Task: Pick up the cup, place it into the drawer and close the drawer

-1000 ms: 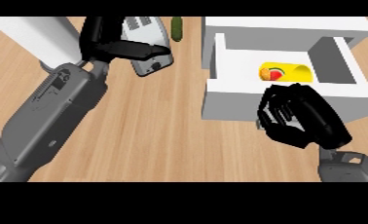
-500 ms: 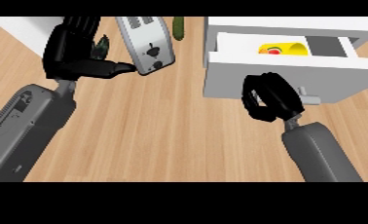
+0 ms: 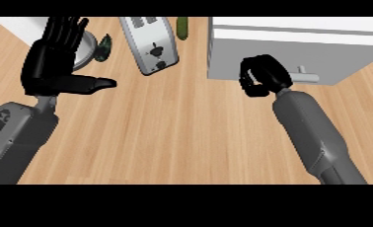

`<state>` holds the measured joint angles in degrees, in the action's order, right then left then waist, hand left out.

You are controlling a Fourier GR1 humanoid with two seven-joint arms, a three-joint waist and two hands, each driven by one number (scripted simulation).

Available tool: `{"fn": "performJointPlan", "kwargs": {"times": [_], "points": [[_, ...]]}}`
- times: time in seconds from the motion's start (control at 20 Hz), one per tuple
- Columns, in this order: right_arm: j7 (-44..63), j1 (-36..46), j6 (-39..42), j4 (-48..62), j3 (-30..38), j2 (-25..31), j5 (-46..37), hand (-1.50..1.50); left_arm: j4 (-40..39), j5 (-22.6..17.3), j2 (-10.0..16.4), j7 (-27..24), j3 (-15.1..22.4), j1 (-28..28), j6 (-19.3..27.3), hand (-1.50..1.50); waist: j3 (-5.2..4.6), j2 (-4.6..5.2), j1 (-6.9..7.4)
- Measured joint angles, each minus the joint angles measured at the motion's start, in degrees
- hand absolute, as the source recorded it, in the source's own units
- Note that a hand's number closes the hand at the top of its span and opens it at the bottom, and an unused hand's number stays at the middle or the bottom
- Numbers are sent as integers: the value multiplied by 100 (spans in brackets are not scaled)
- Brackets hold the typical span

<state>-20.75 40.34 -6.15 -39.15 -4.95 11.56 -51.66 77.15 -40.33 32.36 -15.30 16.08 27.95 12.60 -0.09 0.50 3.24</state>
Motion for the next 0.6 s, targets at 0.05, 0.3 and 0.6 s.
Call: {"fn": "performJointPlan", "kwargs": {"times": [0.05,0.3,0.6], "points": [[-99,166,22,257,89,55,36,150,29,1,8,-37,-14,-71,-57,-150,1,8,29],[-512,700,107,1186,341,154,125,150,135,-12,19,29,-48,-138,-197,-150,-5,4,94],[-922,869,390,1587,478,252,243,150,206,-94,35,30,-96,-257,-442,-150,-33,-33,155]]}}
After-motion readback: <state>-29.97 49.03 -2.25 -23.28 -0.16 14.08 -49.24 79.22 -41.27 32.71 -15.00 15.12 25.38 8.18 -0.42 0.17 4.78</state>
